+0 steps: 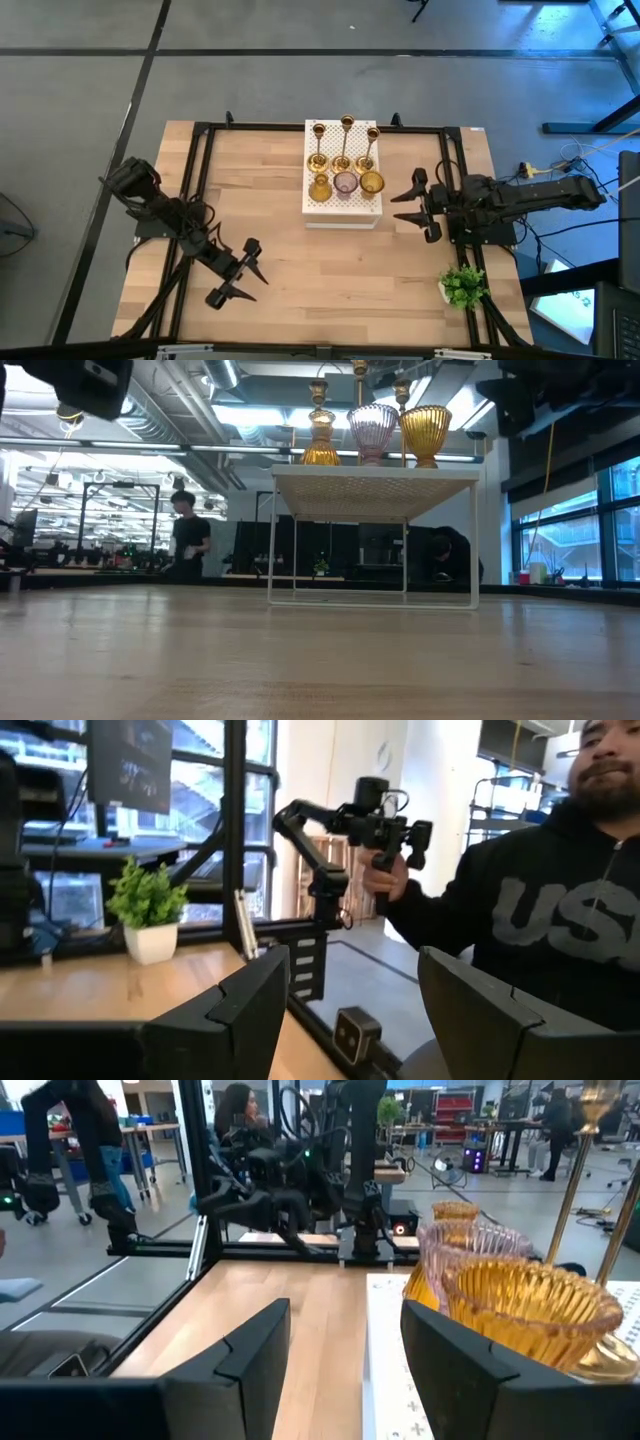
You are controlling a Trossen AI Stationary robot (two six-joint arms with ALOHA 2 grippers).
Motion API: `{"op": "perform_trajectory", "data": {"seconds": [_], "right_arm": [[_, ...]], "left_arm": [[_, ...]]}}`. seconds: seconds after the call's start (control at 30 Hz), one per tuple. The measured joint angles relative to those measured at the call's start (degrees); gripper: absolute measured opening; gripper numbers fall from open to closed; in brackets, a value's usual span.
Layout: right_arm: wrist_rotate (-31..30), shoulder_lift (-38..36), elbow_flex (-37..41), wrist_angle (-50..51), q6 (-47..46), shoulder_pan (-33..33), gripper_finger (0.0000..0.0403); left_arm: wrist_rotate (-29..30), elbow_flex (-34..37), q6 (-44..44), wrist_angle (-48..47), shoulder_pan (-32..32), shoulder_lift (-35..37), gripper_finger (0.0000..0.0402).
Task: Pick & Place candle stick holders
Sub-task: Return to Home Position
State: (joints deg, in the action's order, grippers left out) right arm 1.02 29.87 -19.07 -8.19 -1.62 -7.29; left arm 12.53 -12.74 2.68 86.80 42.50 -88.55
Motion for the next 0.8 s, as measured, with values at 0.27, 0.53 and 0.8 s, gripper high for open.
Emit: {"op": "perform_trajectory", "data": {"seconds": [0.27, 0.53, 0.8], "right_arm": [[-0.02, -1.88, 1.65, 0.98, -0.51, 0.00, 0.0195], [-2.95, -7.41, 5.54, 0.21, -1.57, 0.01, 0.0195], [-0.54, -11.05, 10.82, -6.34, -2.13, 0.00, 0.0195]], "left_arm": [[0.04, -1.15, -1.47, -0.74, 1.34, -0.02, 0.0218], [0.07, -1.15, -1.42, -0.98, 1.68, -0.02, 0.0218], [1.47, -1.15, -1.44, -0.97, 2.95, -0.02, 0.0218]]}}
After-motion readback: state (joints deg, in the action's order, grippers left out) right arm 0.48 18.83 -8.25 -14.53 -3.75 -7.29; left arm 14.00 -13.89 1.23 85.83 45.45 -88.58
